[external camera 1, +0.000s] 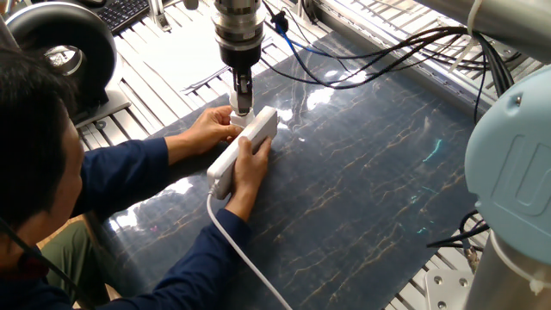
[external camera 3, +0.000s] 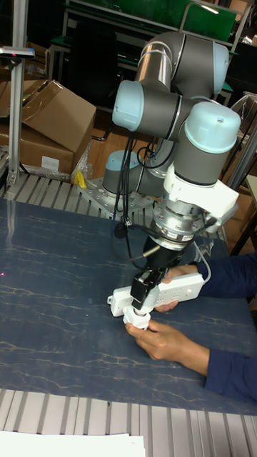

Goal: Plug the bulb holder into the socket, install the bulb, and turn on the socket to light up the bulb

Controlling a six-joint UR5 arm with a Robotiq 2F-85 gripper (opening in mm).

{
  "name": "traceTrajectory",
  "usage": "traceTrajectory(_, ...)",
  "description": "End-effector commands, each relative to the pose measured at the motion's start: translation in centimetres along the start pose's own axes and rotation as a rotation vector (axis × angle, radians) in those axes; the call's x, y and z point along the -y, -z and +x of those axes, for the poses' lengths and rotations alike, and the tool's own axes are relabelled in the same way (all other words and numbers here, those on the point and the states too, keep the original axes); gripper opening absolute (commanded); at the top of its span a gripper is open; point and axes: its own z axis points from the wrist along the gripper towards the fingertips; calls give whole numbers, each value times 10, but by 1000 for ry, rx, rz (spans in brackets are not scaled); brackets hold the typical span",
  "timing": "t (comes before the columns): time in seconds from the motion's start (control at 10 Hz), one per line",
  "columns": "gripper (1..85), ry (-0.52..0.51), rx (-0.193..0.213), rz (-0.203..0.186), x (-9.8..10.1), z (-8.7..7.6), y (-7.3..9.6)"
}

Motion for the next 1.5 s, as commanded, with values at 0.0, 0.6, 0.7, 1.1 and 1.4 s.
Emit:
traceTrajectory(0.0, 10, -210, 7, -57, -14, -2, 0)
traceTrajectory(0.6, 10, -469, -6, -112, -7, -4, 4)
traceTrajectory(0.7, 10, -532, -2, -129, -11, -8, 4)
traceTrajectory(1.1, 10, -781, -15, -158, -10, -6, 7)
traceTrajectory(1.4, 10, -875, -2, -172, -8, -11, 5)
